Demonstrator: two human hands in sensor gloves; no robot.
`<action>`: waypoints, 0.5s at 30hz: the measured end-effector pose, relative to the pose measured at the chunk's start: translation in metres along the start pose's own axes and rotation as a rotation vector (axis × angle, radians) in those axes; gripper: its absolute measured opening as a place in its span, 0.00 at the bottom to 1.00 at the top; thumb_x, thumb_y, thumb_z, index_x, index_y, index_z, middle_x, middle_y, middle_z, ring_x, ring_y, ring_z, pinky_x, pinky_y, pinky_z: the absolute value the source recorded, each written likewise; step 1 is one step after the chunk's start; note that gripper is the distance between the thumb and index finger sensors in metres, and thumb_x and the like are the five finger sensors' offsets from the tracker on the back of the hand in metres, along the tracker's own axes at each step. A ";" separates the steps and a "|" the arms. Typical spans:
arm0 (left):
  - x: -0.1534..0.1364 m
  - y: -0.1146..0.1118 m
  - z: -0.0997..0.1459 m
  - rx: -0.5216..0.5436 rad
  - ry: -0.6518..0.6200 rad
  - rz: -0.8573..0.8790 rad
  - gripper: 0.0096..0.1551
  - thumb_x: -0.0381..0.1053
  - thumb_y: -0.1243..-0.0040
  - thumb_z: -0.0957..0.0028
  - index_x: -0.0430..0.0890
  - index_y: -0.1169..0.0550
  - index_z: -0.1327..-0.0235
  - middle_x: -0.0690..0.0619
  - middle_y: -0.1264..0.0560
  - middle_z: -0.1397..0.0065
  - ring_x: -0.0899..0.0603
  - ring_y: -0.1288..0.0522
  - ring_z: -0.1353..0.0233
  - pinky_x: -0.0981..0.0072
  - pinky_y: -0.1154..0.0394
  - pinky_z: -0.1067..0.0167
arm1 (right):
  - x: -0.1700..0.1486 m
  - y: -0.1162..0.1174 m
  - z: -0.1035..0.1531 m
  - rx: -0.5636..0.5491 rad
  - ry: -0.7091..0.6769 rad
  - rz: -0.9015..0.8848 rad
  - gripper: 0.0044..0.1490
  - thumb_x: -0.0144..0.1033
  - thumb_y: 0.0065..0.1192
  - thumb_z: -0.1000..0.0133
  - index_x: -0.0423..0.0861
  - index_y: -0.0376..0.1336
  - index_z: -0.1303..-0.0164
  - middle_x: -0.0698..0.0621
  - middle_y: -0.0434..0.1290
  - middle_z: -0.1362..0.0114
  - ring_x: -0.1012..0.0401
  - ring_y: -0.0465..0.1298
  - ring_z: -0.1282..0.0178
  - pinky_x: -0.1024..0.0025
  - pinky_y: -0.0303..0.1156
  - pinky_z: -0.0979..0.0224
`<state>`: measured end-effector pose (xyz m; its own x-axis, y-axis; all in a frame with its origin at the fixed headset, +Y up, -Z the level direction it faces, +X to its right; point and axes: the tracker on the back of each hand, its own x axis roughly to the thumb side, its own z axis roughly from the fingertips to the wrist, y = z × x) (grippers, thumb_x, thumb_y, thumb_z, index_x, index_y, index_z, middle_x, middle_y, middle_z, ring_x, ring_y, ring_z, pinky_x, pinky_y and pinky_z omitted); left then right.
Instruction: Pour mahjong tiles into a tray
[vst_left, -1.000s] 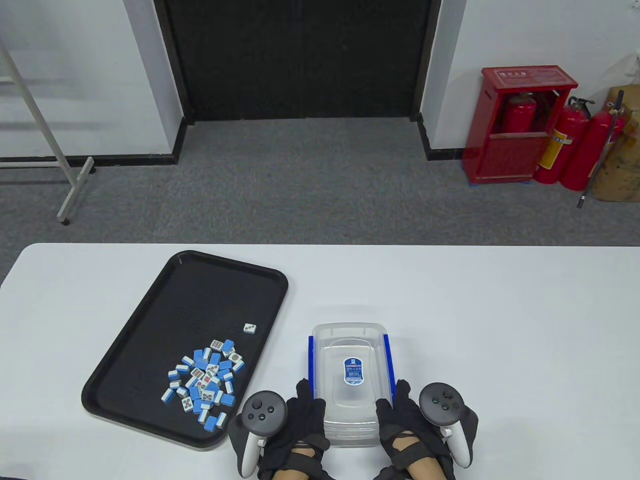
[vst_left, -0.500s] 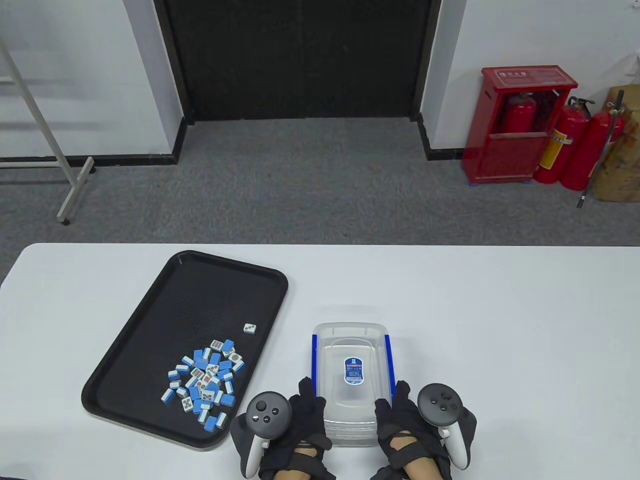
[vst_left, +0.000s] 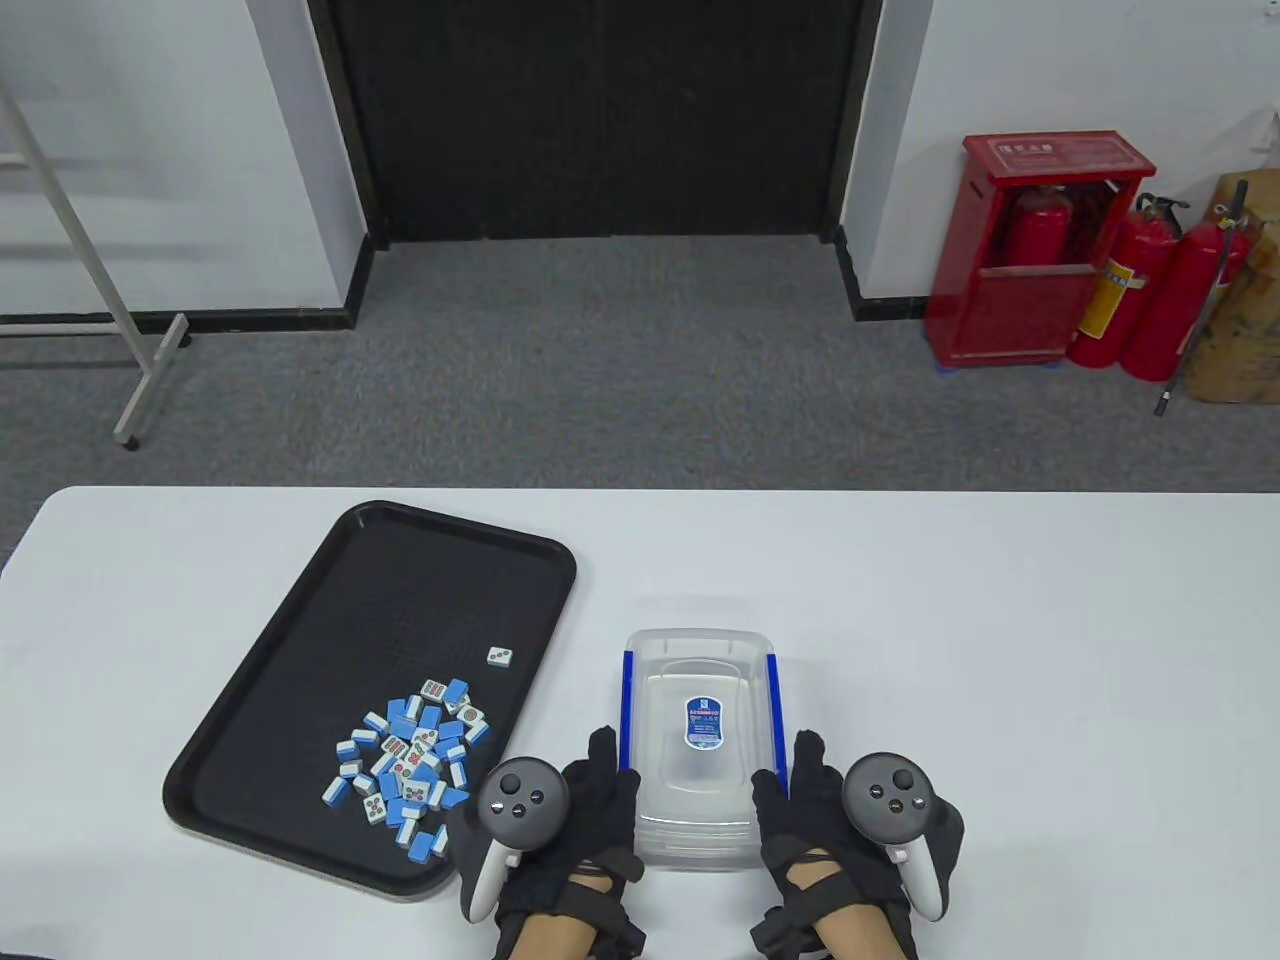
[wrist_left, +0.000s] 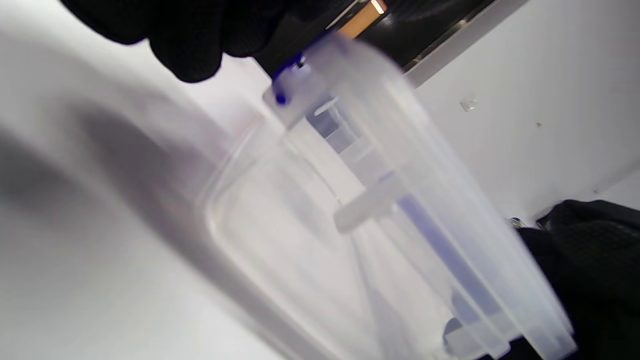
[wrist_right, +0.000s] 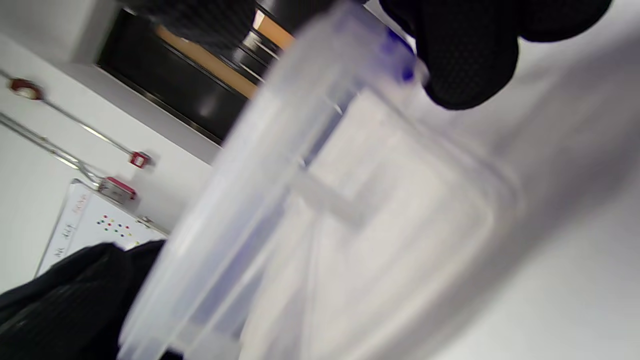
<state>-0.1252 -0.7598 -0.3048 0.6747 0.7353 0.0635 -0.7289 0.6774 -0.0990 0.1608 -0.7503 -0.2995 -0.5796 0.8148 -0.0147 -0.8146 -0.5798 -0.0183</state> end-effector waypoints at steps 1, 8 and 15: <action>0.004 0.005 0.002 0.010 -0.047 -0.050 0.38 0.59 0.49 0.42 0.41 0.35 0.22 0.32 0.33 0.29 0.26 0.26 0.41 0.33 0.32 0.44 | 0.005 -0.006 0.002 -0.029 -0.043 0.029 0.49 0.47 0.54 0.49 0.32 0.43 0.28 0.22 0.55 0.32 0.35 0.70 0.45 0.29 0.59 0.39; 0.025 0.024 0.017 0.041 -0.244 -0.315 0.46 0.72 0.53 0.44 0.44 0.35 0.20 0.35 0.38 0.19 0.22 0.41 0.24 0.26 0.47 0.33 | 0.016 -0.020 0.009 -0.012 -0.193 0.176 0.47 0.51 0.54 0.48 0.41 0.46 0.24 0.34 0.47 0.19 0.32 0.56 0.26 0.26 0.47 0.30; 0.029 0.020 0.015 -0.012 -0.250 -0.468 0.50 0.76 0.55 0.45 0.49 0.44 0.16 0.46 0.56 0.13 0.32 0.67 0.16 0.34 0.66 0.31 | 0.021 -0.012 0.008 0.080 -0.204 0.350 0.51 0.58 0.52 0.48 0.45 0.42 0.22 0.39 0.38 0.17 0.35 0.44 0.18 0.27 0.36 0.28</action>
<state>-0.1225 -0.7244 -0.2898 0.8784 0.3378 0.3382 -0.3540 0.9351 -0.0145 0.1582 -0.7256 -0.2911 -0.8082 0.5567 0.1920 -0.5620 -0.8266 0.0309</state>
